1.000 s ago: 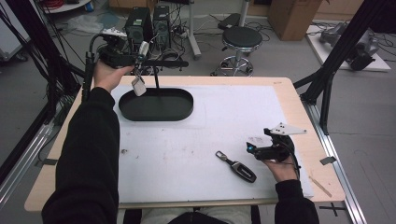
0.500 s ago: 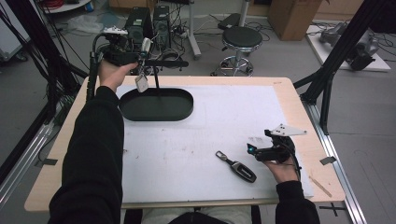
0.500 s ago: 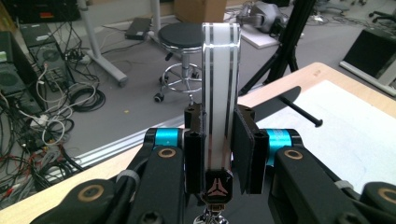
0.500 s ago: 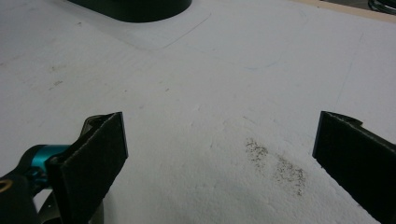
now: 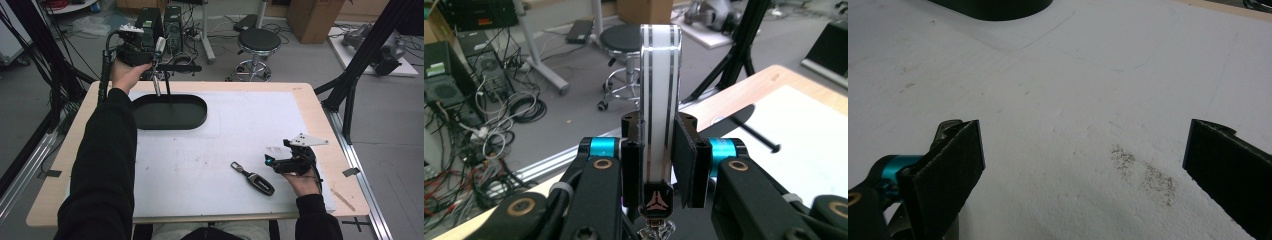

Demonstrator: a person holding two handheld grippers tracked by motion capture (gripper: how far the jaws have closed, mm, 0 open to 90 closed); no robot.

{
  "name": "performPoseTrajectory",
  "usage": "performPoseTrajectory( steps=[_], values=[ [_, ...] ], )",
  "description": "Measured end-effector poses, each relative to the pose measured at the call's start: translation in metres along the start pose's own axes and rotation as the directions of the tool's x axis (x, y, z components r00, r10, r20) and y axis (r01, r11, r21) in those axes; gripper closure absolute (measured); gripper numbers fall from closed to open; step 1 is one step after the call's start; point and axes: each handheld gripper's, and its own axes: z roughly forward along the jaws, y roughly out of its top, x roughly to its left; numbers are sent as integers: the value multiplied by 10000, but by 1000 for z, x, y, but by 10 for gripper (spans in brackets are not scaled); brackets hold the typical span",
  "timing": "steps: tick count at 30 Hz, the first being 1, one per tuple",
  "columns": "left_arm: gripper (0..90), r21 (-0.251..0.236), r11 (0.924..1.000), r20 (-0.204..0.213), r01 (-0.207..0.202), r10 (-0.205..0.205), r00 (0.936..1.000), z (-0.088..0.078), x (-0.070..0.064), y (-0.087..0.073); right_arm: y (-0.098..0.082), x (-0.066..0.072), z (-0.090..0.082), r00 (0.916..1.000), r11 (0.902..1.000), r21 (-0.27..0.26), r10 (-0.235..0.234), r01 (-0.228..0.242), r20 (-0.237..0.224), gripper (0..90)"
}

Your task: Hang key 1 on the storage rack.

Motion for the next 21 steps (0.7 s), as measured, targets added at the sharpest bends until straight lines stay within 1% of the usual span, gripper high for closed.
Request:
performPoseTrajectory(
  steps=[2,4,6,8,11,13,17,21],
  values=[
    [752,52,9998,52,206,-206,9998,1,1,-1,0,0,0,10000,10000,25,2,-2,27,23],
    [752,46,9999,-14,126,-126,9999,1,0,0,0,0,0,10000,10000,38,12,-12,10,23],
    [752,-62,9999,-46,135,-135,9999,-1,0,0,-1,1,0,10000,10000,83,12,-12,9,23],
    [752,-106,9998,-54,161,-162,9999,-5,1,1,-1,1,1,10000,10000,86,-15,15,27,23],
    [752,-139,9998,-193,158,-161,9997,-10,4,2,-1,1,1,10000,10000,84,2,-2,27,23],
    [752,-159,9993,-174,325,-328,9993,-11,8,1,-1,1,1,10000,9999,119,0,0,21,23],
    [751,-70,9992,-283,402,-404,9988,-8,12,-1,0,3,3,10000,9998,160,-74,74,-30,23],
    [751,-297,9977,-331,607,-617,9975,-2,13,-1,0,2,4,9999,9998,170,-130,131,-38,23]
  ],
)
